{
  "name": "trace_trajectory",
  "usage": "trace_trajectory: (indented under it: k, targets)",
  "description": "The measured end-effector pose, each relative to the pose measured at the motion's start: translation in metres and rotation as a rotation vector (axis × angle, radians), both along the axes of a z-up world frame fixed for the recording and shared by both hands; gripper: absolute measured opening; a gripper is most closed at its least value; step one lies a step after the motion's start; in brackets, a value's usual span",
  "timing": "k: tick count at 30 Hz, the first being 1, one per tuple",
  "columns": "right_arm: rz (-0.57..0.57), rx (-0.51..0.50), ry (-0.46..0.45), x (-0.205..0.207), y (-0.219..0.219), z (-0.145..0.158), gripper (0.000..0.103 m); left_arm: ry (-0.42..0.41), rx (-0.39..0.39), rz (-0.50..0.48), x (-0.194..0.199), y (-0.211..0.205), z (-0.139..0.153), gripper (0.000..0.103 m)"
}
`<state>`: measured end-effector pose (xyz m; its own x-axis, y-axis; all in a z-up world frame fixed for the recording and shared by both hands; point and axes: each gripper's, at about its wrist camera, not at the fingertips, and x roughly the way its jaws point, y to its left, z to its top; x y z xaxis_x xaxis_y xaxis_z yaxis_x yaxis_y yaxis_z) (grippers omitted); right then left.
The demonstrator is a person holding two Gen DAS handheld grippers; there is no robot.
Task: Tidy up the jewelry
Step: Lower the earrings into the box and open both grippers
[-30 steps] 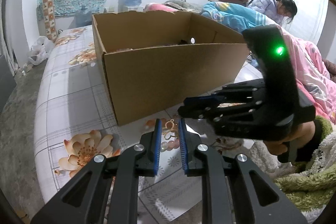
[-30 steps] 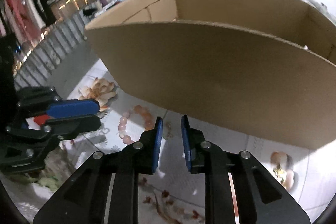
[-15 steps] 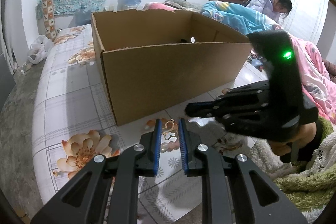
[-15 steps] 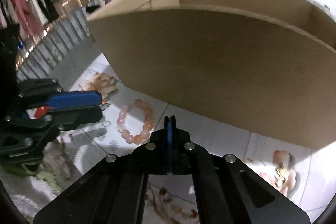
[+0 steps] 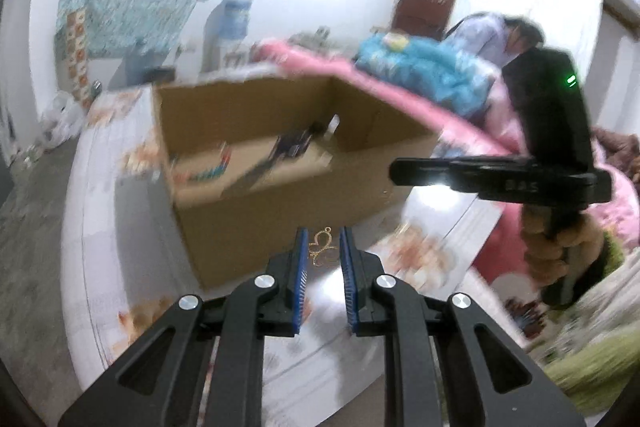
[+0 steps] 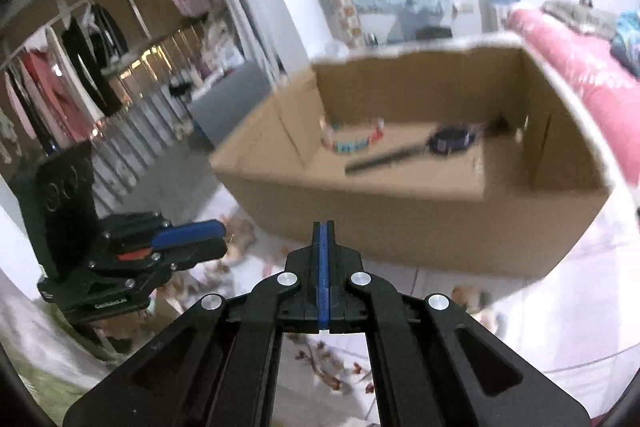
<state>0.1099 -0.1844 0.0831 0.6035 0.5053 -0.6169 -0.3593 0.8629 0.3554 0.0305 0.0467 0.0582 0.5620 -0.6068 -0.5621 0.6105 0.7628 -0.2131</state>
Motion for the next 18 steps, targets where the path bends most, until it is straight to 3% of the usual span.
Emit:
trace_trajectory:
  k: [4,8,18]
  targets:
    - [-0.012,0.016,-0.098,0.014,-0.01,0.033,0.0,-0.091,-0.078,-0.059,0.007,-0.006,0.038,0.015]
    - [-0.035,0.009,-0.104,0.038,-0.019,0.042,0.0,-0.109,-0.084,-0.074,0.035,-0.023,0.053,0.015]
    - [-0.077,0.014,0.086,0.103,-0.042,0.0,0.0,0.143,0.062,-0.009,0.125,-0.077,0.001,0.016]
